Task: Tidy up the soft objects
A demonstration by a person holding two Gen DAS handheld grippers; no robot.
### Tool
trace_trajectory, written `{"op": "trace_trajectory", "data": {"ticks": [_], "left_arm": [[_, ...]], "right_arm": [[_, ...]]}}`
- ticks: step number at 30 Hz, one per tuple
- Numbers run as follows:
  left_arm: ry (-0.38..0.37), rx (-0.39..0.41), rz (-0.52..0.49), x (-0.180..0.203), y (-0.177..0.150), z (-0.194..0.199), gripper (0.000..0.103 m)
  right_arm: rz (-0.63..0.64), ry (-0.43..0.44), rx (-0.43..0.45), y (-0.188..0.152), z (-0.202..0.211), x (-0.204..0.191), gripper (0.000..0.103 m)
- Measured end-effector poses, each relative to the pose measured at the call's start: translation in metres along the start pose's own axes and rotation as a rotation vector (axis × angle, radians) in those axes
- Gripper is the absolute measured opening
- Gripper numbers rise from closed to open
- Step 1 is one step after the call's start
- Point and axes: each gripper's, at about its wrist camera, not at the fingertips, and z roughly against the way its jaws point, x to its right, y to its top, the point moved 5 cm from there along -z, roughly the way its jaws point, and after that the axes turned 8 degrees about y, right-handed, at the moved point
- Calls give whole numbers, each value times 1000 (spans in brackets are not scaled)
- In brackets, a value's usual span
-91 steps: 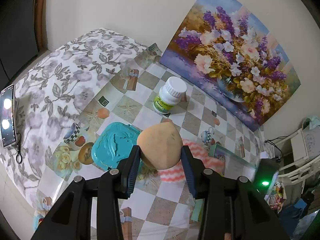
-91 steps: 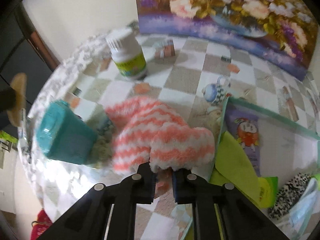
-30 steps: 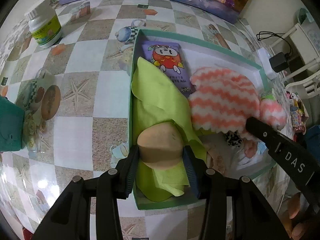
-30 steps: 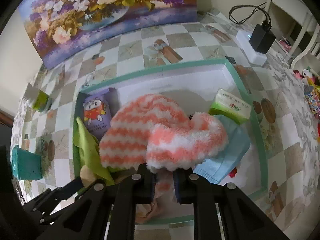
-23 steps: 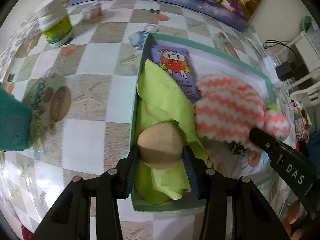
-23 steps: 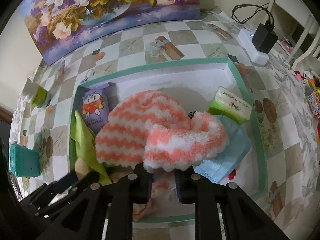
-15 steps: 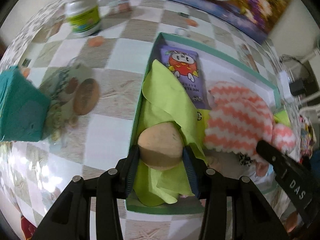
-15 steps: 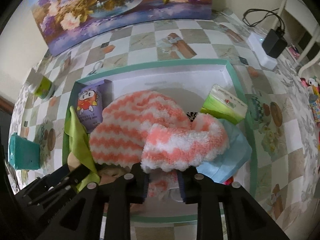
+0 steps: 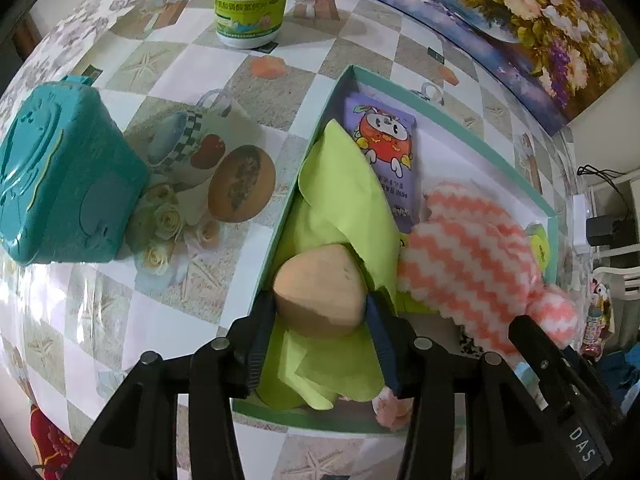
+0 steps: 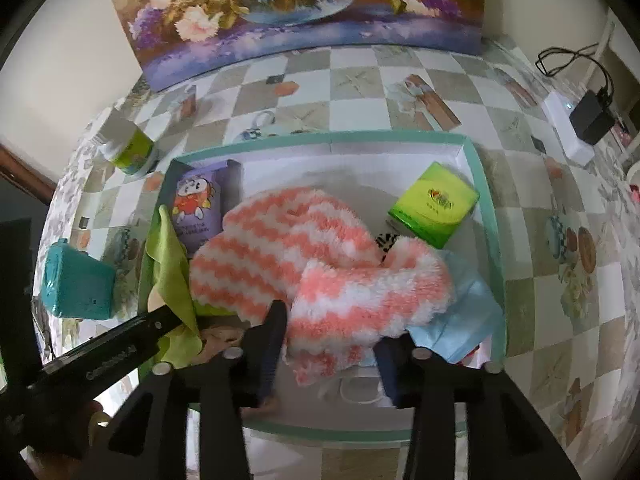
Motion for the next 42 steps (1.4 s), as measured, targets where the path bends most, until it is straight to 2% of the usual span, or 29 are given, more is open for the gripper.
{"op": "trace_trajectory", "data": {"ticks": [3,8,14,15,17,22,23,25,26,28,42], "left_arm": [[-6,4,5,0,0,8,51],[-86,16,2,0,-2,34,56],[-85,81,-20,2,-3,65,60],[-75,94,-20,1,-3,68,69],[-45,120,-17,0,0,72,85],[33,149,-20,-4,5,65,85],[46,153,-19,-5,6,64,87],[74,165,-15,-7,7,62,96],[86,174,-13,-9,7,62,98],[110,197,-10,-11,9,62,99],[206,240,-5,-28,1,69,99]], "right_arm": [[8,-9,9,1,4,-1,54],[19,-11,46,5,19,-3,59],[32,-22,93,9,39,-6,61],[33,-25,103,10,43,-6,62],[35,-32,116,11,47,-5,70],[24,-66,123,12,48,1,84],[22,-74,118,11,47,3,85],[20,-86,111,10,45,6,87],[18,-93,108,10,45,7,91],[12,-109,107,9,43,11,103],[8,-158,70,1,34,19,103]]}}
